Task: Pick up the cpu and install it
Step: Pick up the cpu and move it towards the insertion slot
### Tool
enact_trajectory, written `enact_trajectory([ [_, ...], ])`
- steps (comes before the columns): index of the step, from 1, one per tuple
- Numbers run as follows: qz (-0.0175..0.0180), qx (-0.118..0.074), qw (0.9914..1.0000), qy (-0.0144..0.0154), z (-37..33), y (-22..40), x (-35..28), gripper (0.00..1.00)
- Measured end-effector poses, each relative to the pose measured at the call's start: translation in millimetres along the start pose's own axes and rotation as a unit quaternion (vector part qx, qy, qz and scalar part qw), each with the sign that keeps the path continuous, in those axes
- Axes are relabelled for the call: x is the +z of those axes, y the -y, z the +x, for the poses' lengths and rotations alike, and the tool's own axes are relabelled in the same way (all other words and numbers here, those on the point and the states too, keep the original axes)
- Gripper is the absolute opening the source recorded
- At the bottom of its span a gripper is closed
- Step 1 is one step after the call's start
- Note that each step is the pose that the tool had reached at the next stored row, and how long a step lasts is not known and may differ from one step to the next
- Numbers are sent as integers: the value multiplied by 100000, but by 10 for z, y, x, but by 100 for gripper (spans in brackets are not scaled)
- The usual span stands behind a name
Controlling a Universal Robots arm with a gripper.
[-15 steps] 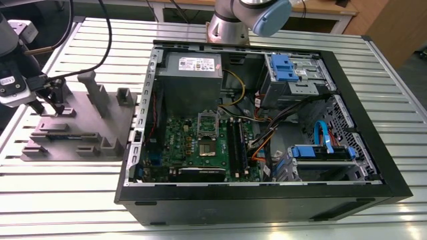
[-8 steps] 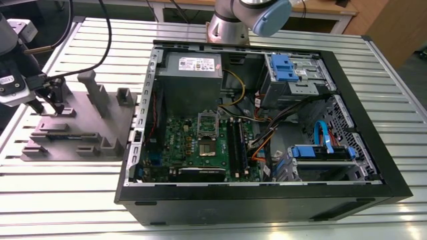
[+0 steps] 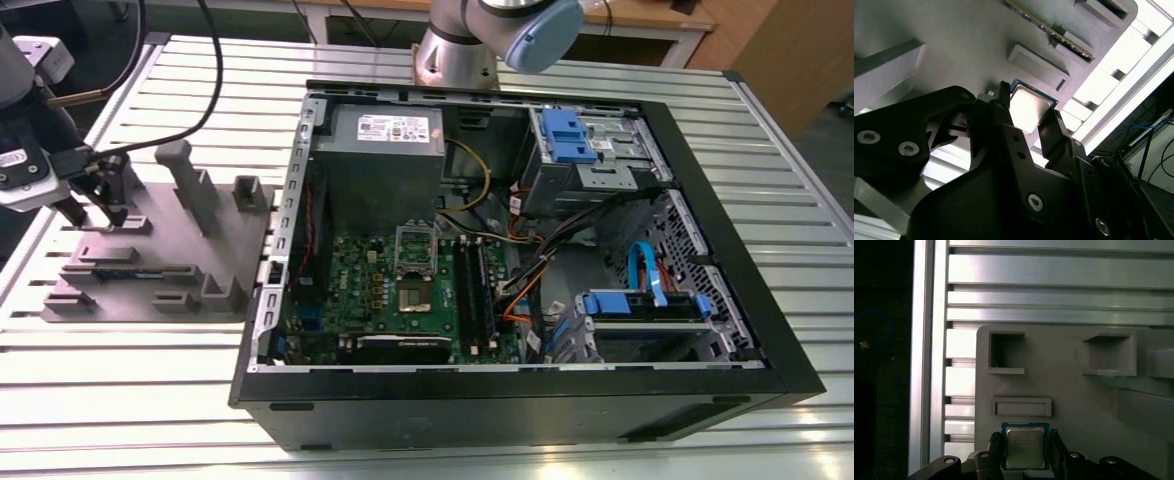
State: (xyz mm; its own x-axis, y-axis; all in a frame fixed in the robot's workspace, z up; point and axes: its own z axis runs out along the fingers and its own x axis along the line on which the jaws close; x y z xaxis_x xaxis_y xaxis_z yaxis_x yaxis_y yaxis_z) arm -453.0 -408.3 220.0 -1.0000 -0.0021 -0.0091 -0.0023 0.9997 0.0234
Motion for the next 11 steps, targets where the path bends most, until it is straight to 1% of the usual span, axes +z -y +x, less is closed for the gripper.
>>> enact_trajectory([
  [11, 0, -4, 100000, 0, 0, 0, -25, 47],
])
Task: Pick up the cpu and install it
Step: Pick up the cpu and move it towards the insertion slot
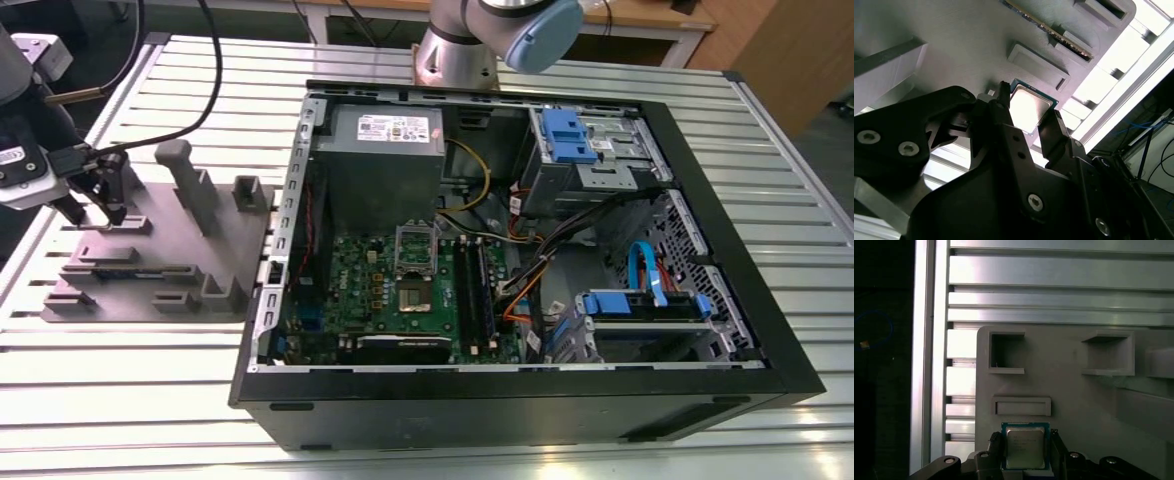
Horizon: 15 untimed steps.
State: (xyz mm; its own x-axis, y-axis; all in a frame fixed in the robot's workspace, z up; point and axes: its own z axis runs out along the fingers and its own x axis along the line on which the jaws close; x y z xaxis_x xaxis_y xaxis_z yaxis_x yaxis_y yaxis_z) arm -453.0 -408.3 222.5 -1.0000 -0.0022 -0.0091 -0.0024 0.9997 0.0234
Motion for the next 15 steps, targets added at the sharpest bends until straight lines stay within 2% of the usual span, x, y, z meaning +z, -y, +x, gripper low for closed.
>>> enact_trajectory([
  [15, 2, 2, 100000, 4, 0, -1, -37, 47],
])
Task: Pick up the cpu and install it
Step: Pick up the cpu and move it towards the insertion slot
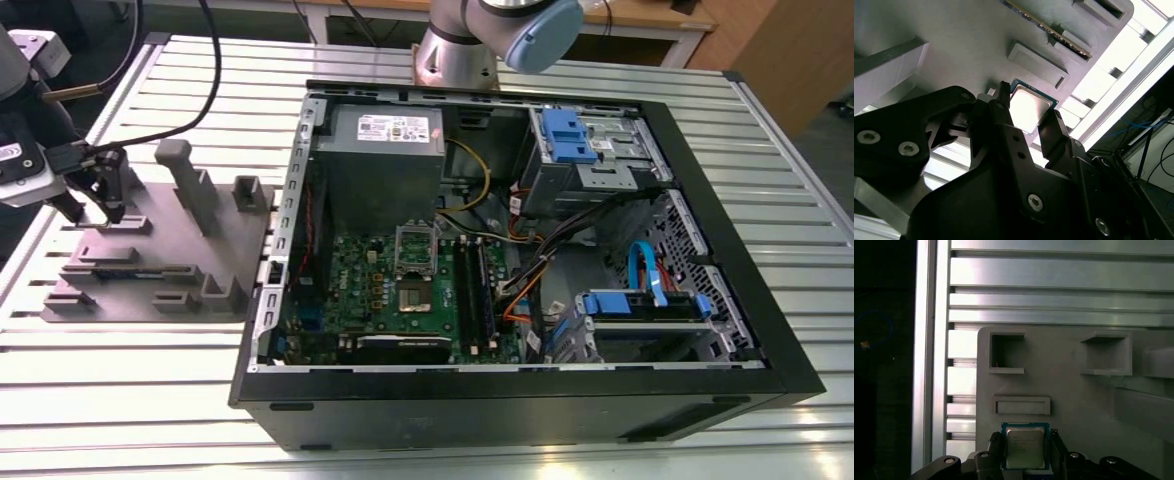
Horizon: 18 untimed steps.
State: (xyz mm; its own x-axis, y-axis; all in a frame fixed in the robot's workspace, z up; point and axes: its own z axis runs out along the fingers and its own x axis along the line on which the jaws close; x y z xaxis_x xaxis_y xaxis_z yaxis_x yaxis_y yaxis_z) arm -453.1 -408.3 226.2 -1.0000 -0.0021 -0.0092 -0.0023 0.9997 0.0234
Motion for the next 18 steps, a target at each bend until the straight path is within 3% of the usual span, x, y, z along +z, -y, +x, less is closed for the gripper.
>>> enact_trajectory([
  [18, -8, -2, 100000, 17, -1, -1, -50, 47],
])
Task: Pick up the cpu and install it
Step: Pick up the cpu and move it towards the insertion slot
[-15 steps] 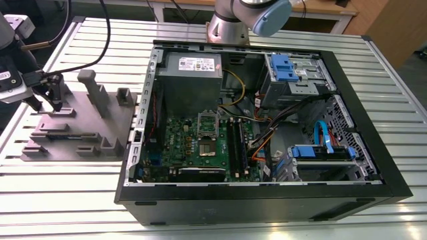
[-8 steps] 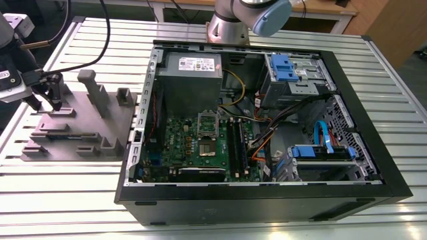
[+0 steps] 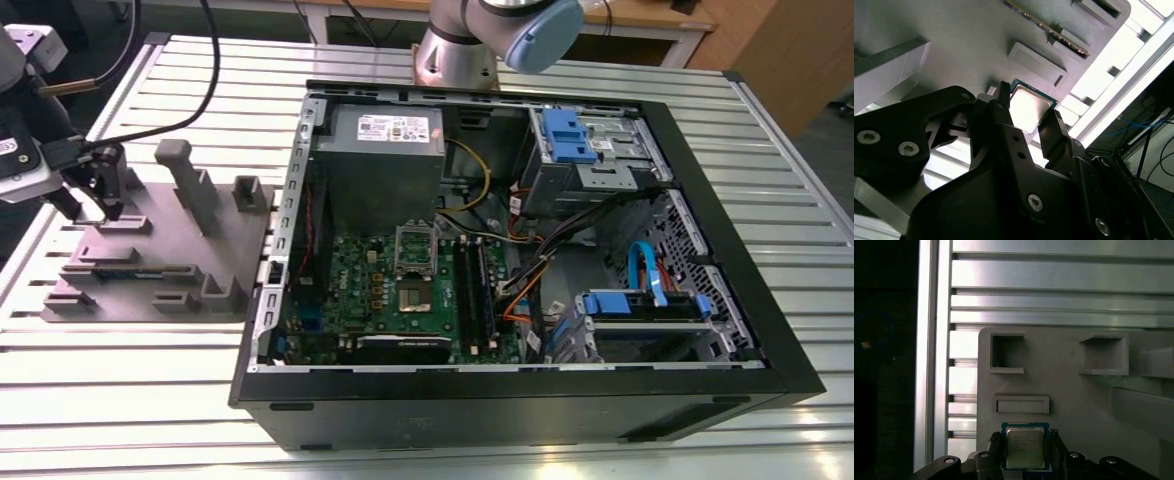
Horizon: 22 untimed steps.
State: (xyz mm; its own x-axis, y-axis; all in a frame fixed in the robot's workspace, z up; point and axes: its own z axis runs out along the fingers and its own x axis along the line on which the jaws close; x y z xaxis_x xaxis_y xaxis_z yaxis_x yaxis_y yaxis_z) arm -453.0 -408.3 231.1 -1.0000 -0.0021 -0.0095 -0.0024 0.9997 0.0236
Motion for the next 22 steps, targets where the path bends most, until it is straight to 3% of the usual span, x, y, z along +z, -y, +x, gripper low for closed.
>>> enact_trajectory([
  [22, 5, 0, 100000, -12, 0, -1, -47, 47],
])
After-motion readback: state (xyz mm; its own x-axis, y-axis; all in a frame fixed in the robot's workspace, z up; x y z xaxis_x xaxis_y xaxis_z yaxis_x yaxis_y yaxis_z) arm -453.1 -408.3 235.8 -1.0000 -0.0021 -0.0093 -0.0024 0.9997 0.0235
